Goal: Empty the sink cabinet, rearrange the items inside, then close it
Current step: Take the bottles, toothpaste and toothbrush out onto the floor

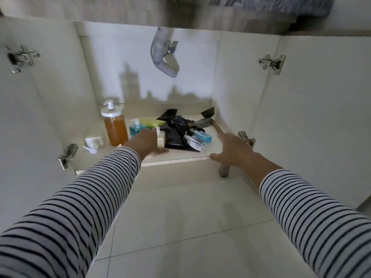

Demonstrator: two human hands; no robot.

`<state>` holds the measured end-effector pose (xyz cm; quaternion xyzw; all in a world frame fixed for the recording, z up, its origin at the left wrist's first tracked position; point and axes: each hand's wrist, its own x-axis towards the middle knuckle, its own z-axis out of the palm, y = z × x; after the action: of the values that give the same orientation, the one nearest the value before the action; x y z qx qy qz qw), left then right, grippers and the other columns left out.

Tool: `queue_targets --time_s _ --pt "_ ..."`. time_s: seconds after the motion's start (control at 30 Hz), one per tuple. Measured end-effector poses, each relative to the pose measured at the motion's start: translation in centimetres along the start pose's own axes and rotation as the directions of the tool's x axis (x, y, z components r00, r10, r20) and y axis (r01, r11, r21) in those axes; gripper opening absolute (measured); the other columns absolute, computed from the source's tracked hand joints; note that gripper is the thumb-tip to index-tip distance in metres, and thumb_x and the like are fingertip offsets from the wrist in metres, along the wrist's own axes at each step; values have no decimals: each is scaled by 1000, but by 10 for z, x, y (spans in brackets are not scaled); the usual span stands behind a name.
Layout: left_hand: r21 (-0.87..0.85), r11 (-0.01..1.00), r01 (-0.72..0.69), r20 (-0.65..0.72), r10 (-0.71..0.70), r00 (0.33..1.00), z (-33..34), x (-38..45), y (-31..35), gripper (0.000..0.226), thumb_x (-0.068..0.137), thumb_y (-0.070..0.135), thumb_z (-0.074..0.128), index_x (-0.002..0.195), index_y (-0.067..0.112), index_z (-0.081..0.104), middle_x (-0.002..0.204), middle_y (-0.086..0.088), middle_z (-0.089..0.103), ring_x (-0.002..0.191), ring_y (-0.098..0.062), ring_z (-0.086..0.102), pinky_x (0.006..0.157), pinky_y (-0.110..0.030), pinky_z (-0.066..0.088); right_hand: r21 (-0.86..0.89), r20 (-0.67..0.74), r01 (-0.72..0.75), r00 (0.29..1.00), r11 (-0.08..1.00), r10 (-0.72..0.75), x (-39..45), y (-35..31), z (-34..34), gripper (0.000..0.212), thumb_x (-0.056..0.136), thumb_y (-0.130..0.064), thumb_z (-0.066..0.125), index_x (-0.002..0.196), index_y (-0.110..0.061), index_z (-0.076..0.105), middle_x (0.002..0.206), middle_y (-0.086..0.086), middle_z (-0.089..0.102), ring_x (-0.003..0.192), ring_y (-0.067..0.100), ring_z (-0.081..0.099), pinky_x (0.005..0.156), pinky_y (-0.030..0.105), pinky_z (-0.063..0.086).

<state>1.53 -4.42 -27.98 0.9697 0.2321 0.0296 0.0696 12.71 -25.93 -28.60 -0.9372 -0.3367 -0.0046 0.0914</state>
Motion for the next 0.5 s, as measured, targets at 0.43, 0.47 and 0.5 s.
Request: queue_targets --time_s 0.43,0.47,0.5 --pt "-103 992 72 -91 -81 993 -15 -13 -187 89 83 50 58 148 15 8 151 -11 24 135 -26 32 108 -38 32 7 -130 431 895 902 -427 111 -176 18 71 83 -34 63 143 -14 31 147 4 34 134 20 35 103 30 34" --pt "-122 989 85 -101 -98 990 -9 -5 -195 91 83 51 58 149 15 6 153 -10 21 137 -26 29 109 -41 31 14 -152 455 881 890 -448 124 -181 24 72 83 -34 64 144 -14 30 148 3 34 135 20 35 104 30 34" --pt "-144 985 96 -121 -113 986 -2 3 -202 93 82 53 57 149 16 4 154 -9 18 138 -25 26 110 -44 31 23 -173 473 869 880 -463 137 -185 32 73 83 -34 64 144 -14 30 148 3 34 135 20 35 106 31 34"
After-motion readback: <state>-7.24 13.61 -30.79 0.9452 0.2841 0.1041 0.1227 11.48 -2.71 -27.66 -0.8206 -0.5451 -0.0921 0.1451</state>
